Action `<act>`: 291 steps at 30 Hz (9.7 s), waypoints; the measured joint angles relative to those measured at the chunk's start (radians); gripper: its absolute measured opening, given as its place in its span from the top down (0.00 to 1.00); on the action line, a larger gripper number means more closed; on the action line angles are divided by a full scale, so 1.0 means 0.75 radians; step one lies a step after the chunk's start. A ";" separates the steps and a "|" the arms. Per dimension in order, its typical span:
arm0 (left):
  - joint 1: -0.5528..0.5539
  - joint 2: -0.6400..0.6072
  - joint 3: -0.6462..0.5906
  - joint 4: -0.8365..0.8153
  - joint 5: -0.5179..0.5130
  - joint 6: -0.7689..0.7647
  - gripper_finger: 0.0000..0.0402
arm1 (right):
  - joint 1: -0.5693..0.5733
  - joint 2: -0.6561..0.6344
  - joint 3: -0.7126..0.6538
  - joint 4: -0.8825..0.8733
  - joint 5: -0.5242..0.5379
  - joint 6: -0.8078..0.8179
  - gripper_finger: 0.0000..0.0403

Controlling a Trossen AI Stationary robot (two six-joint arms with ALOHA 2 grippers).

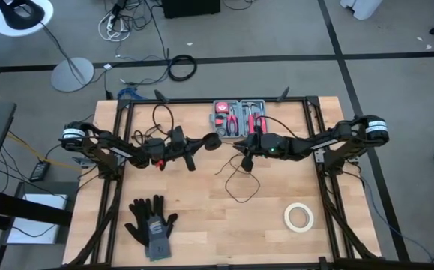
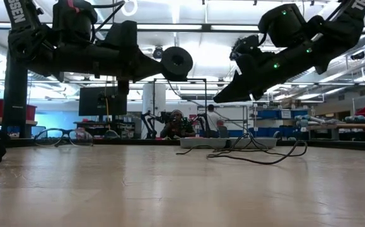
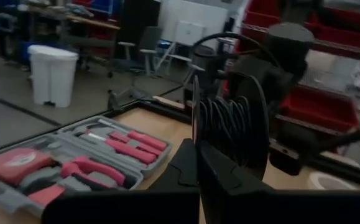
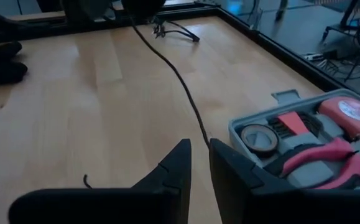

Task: Coil cords
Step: Coil the black wire onto the black spool

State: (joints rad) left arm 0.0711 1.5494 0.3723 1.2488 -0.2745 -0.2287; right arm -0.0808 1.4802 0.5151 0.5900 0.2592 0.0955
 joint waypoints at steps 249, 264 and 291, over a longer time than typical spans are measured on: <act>0.002 -0.001 -0.282 0.333 -0.325 -0.376 1.00 | -0.058 0.165 0.059 0.018 -0.042 0.057 0.90; -0.009 -0.001 -0.285 0.228 -0.341 -0.547 1.00 | -0.062 0.513 0.324 0.002 -0.072 -0.143 0.90; -0.044 -0.001 -0.285 0.215 -0.346 -0.508 1.00 | -0.072 0.510 0.324 -0.142 -0.127 -0.357 0.90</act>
State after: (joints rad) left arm 0.0380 1.5490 0.1589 1.4101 -0.5341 -0.6098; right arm -0.1346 1.8629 0.7578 0.4835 0.1638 -0.1723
